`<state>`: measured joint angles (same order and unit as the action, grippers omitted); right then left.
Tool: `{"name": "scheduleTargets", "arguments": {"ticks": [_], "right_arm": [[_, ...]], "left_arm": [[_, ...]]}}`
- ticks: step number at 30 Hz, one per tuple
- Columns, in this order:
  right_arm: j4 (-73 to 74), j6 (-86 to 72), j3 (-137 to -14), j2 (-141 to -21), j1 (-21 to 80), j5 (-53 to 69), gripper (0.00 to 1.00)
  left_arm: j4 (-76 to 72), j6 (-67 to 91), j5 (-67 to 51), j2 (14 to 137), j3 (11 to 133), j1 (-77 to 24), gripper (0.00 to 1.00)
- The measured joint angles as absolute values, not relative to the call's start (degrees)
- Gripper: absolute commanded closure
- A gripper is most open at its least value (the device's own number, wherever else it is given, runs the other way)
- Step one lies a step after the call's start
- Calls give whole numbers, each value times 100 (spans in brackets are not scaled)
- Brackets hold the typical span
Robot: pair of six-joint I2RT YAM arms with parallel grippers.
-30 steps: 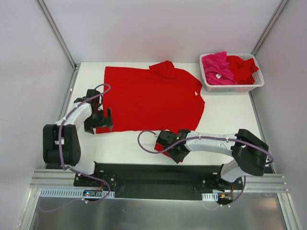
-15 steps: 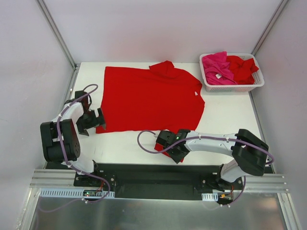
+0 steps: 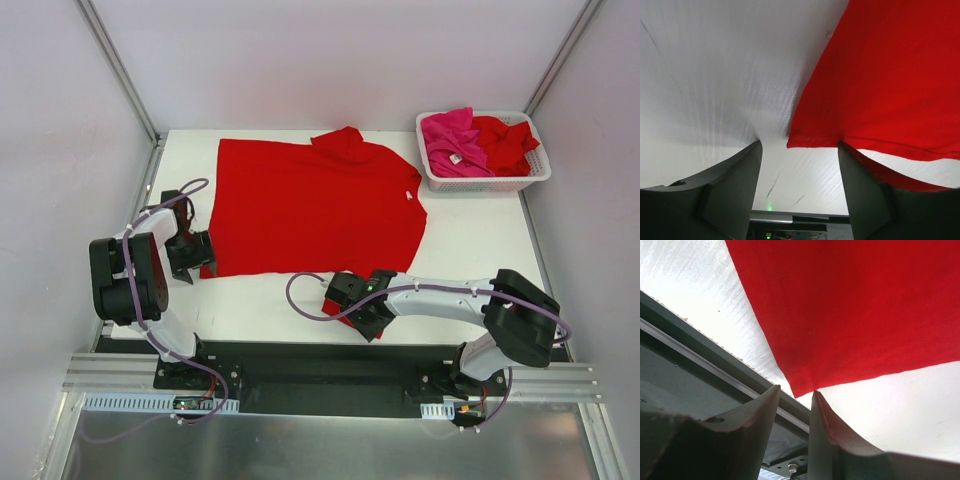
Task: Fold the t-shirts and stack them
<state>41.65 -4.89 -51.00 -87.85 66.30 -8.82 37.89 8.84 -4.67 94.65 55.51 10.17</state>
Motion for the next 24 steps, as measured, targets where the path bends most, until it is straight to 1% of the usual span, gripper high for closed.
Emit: {"name": "scheduleTargets", "arguments": {"ticks": [3,6,11,12,15,18,22,24], "right_arm": [[4163,-489,-5100,-8785,6632,-882,64],[4163,-491,-5100,-8785,6632,-882,64],[4163,-491,-5100,-8785,6632,-882,64],[4163,-491,-5100,-8785,6632,-882,64],[4163,-491,-5100,-8785,6632,-882,64],[4163,-491,-5100,-8785,6632,-882,64],[4163,-491,-5100,-8785,6632,-882,64],[4163,-491,-5100,-8785,6632,-882,64]], "left_arm": [[3789,875,-456,9520,5557,1017,43],[3791,875,-443,9520,5557,1017,44],[3787,886,-423,9520,5557,1015,55],[3782,888,-423,9522,5557,1011,60],[3774,908,-410,9526,5557,965,63],[3763,908,-403,9531,5557,880,64],[3752,904,-379,9537,5557,819,70],[3750,906,-381,9539,5557,819,70]]}}
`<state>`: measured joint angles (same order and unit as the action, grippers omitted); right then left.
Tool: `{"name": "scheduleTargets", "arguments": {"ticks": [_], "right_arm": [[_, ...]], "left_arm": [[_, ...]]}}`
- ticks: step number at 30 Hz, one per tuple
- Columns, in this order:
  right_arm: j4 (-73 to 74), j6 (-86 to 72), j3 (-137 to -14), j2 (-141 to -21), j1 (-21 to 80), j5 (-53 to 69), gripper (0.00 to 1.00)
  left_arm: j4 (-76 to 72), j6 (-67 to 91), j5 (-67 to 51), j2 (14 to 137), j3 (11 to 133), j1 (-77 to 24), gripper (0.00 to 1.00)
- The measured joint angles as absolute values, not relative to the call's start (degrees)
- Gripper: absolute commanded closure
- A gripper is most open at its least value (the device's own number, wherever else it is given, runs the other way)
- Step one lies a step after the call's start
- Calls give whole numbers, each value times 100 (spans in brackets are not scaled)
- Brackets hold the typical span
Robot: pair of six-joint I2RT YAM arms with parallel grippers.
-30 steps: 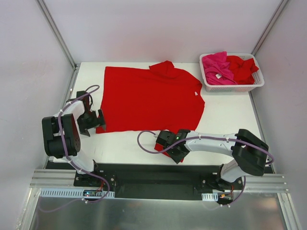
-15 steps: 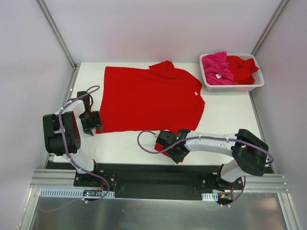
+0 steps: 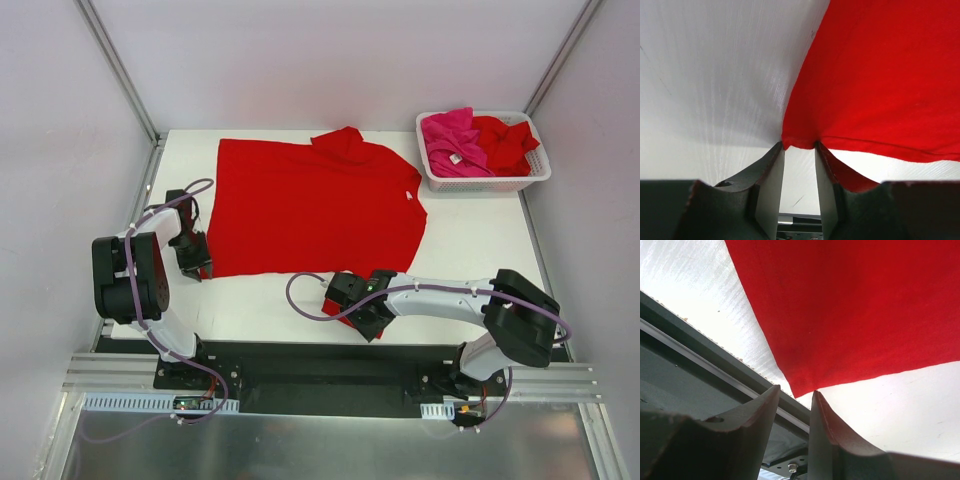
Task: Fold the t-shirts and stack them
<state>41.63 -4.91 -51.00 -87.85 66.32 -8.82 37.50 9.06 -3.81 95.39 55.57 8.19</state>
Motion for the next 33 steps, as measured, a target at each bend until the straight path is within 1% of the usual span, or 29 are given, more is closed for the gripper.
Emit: {"name": "scheduleTargets", "arguments": {"ticks": [3,4,5,8,12,16,18,19,20,22,25,33], "right_arm": [[4160,-491,-5100,-8796,6632,-884,64],[4163,-491,-5100,-8805,6632,-884,64],[4160,-491,-5100,-8818,6632,-884,64],[4160,-491,-5100,-8853,6632,-884,64],[4160,-491,-5100,-8875,6632,-884,64],[4160,-491,-5100,-8879,6632,-884,64],[4160,-491,-5100,-8884,6632,-884,64],[4158,-489,-5100,-8888,6632,-884,64],[4158,-489,-5100,-8892,6632,-882,64],[4158,-489,-5100,-8912,6632,-882,64],[4158,-489,-5100,-8949,6632,-882,64],[4156,-486,-5122,-9004,6632,-882,64]], "left_arm": [[3745,904,-377,9539,5557,801,73],[3743,902,-370,9539,5557,786,74],[3741,902,-368,9539,5557,781,79],[3730,906,-373,9539,5557,779,85],[3710,906,-377,9539,5557,751,88],[3706,906,-379,9539,5557,744,88],[3706,906,-377,9539,5557,744,84],[3706,906,-377,9539,5557,744,73],[3706,902,-375,9539,5557,744,68],[3706,908,-353,9539,5557,744,63],[3730,937,-228,9546,5581,731,61],[3822,939,82,9647,5701,709,60]]}}
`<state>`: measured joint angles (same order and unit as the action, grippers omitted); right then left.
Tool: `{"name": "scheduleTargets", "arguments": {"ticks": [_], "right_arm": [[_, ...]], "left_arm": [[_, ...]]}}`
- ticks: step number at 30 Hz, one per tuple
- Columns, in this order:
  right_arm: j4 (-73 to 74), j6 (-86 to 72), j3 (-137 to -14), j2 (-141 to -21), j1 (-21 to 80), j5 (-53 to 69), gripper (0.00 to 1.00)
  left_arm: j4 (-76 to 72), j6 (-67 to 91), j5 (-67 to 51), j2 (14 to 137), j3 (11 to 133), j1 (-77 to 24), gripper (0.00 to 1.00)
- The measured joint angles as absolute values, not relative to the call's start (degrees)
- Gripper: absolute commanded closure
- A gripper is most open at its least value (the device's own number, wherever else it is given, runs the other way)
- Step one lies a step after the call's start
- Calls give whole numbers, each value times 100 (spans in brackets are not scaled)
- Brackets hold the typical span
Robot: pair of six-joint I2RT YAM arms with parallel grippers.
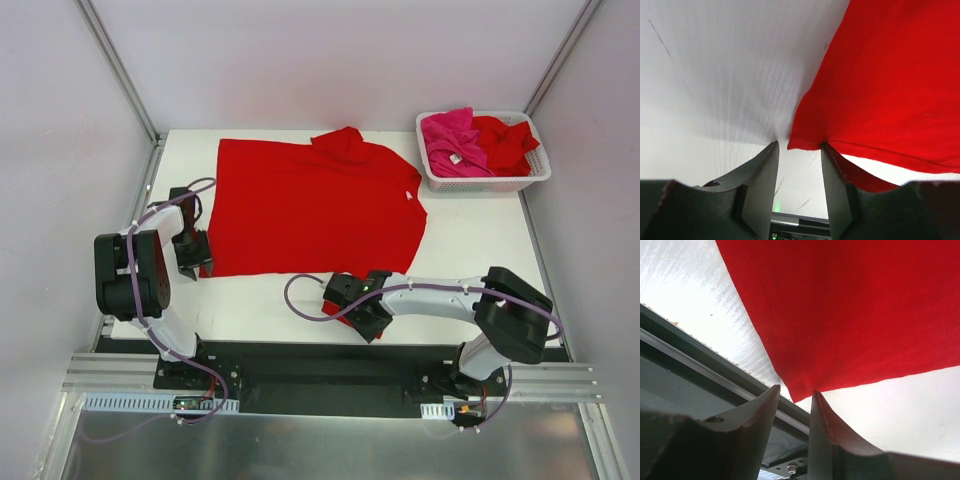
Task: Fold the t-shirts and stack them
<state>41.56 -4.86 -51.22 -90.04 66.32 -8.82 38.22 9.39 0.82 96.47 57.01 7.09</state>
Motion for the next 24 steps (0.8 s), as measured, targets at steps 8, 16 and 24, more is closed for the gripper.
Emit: {"name": "scheduleTargets", "arguments": {"ticks": [8,16,24], "right_arm": [[4160,-486,-5122,-9011,6632,-882,64],[4160,-412,-5122,-9076,6632,-880,64],[4178,-329,-5210,-9159,6632,-880,64]], "left_arm": [[3879,954,222,9714,5776,709,62],[3881,961,226,9695,5776,709,61],[3881,961,220,9478,5758,709,61]]}}
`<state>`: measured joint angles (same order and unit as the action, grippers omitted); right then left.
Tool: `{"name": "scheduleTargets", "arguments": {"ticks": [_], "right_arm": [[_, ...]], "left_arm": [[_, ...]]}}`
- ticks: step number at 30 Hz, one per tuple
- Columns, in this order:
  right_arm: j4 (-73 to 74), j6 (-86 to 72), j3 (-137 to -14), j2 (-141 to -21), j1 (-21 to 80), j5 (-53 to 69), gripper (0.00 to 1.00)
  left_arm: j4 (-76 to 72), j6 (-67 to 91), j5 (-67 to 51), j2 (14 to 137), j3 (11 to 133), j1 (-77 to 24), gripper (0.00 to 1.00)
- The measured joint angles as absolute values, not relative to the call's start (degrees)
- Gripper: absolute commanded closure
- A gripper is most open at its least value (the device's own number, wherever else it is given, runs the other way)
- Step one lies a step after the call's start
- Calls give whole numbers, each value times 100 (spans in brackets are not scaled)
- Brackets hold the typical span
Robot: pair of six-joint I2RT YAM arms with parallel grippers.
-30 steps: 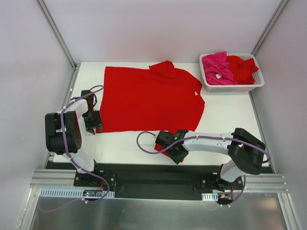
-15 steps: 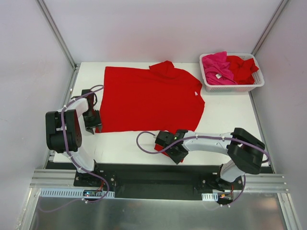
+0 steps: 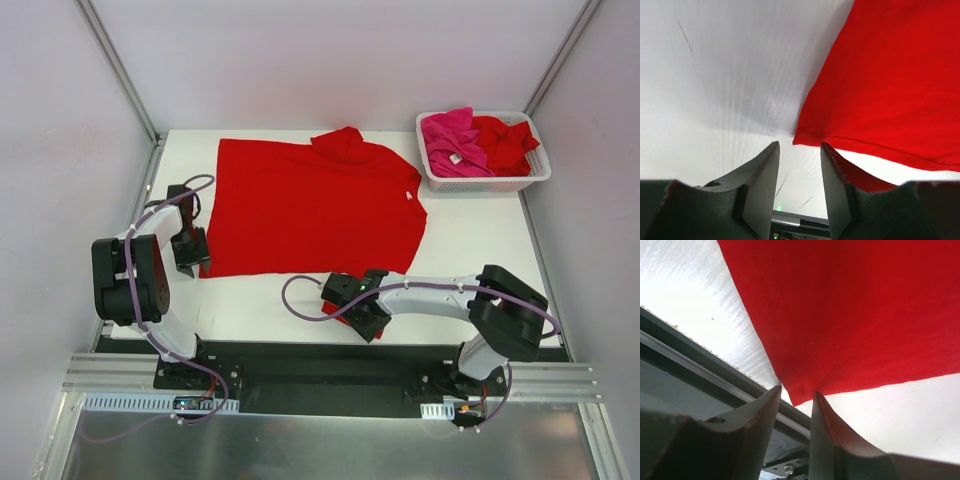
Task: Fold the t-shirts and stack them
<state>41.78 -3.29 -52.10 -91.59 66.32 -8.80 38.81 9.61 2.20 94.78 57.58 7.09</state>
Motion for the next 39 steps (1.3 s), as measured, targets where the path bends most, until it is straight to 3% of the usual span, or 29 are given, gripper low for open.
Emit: {"name": "scheduleTargets", "arguments": {"ticks": [26,28,33,39], "right_arm": [[4187,-270,-5210,-9159,6632,-878,64],[4187,-272,-5210,-9159,6632,-880,64],[4187,-272,-5210,-9168,6632,-880,64],[4187,-272,-5210,-9181,6632,-880,64]], "left_arm": [[3881,963,364,9666,5760,709,68],[3879,963,355,9666,5760,709,76],[3868,980,329,9679,5760,709,79],[3859,982,303,9688,5760,709,90]]}}
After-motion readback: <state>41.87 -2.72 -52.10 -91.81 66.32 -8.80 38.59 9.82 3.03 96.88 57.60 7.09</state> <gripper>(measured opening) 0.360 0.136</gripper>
